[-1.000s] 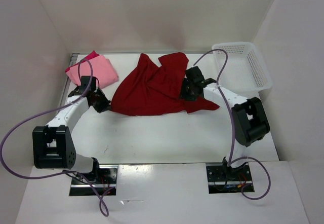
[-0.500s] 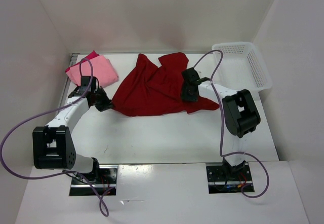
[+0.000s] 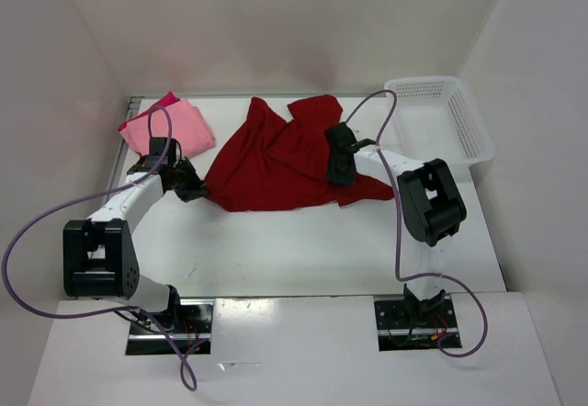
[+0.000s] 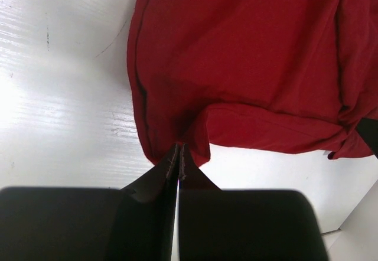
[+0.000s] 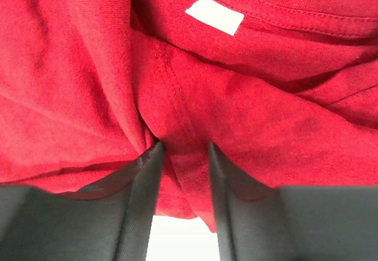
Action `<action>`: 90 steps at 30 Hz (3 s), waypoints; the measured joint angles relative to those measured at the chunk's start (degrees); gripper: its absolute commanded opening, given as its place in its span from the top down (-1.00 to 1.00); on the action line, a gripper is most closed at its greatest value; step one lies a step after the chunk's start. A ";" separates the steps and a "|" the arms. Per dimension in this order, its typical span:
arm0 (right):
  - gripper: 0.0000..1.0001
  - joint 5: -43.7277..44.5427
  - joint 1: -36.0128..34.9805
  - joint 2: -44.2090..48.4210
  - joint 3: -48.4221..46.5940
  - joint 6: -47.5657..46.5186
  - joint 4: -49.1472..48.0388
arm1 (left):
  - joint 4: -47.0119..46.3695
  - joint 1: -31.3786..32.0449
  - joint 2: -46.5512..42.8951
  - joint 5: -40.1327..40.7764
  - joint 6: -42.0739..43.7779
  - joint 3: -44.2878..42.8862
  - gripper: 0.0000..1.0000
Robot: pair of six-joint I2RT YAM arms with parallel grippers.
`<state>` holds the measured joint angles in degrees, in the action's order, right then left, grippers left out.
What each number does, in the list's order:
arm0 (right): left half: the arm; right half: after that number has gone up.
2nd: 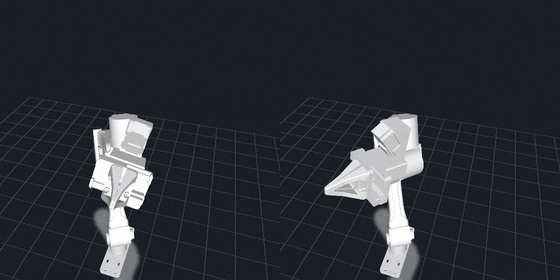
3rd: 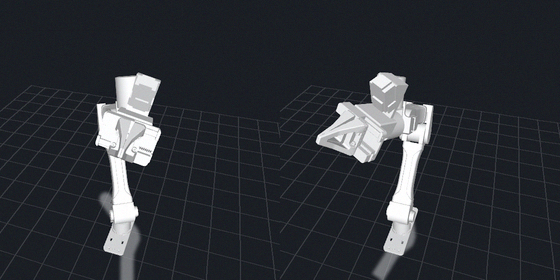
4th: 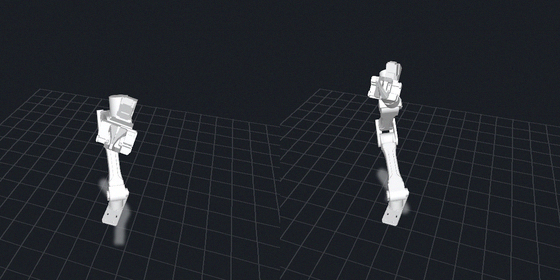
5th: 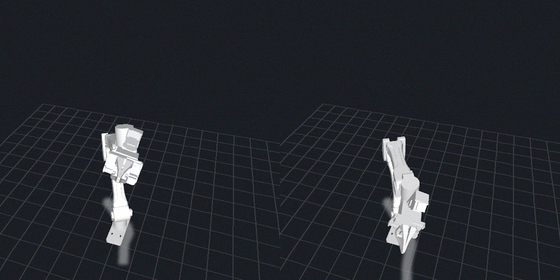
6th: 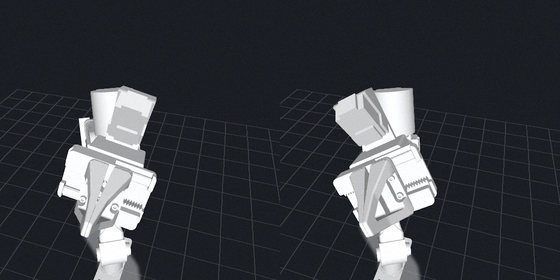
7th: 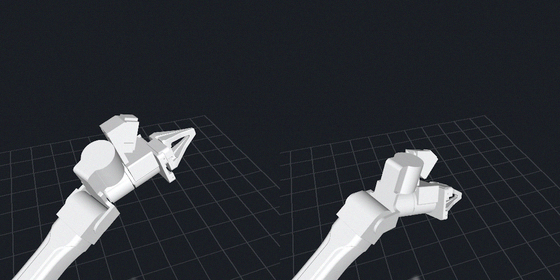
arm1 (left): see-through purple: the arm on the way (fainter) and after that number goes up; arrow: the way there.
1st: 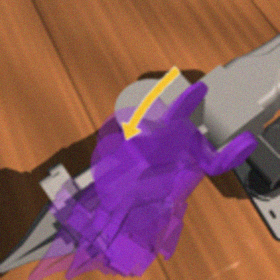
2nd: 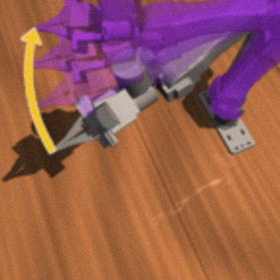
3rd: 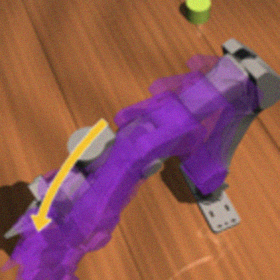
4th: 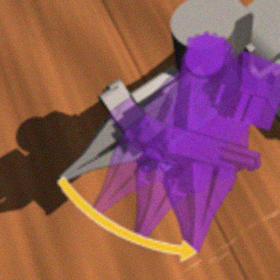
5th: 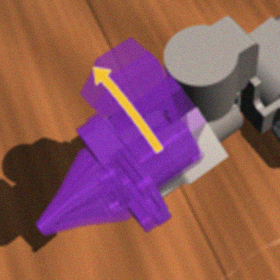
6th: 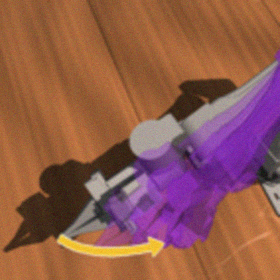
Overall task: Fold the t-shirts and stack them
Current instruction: Flatten out the tshirt
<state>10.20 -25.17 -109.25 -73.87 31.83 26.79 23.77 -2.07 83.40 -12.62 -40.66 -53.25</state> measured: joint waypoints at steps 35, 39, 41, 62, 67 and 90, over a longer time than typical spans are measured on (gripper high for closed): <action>-0.07 -17.31 -0.13 49.99 28.46 18.27 18.86 | -3.28 -12.07 6.56 -5.68 -3.06 -8.37 1.00; 0.08 -16.24 3.98 40.85 28.24 17.51 11.45 | -3.78 -12.22 6.43 -6.08 -3.15 -7.23 1.00; 0.32 -14.40 5.49 35.39 28.22 16.70 7.54 | -4.35 -12.39 5.73 -6.23 -3.17 -5.90 1.00; 0.10 -14.53 11.58 7.43 3.82 10.80 -6.99 | -1.99 -13.16 -6.25 0.33 -1.79 3.10 1.00; 0.08 -15.56 12.76 36.35 24.90 14.93 -6.73 | -2.43 -13.66 -6.25 -0.20 -1.62 3.91 0.99; 0.19 -17.38 21.90 49.79 42.29 22.60 -3.58 | 0.98 -19.37 -11.23 -8.13 -9.64 13.86 -0.27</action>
<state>-7.18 -3.27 -59.46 -31.57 54.43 23.20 24.75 -21.43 72.16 -20.75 -50.30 -39.40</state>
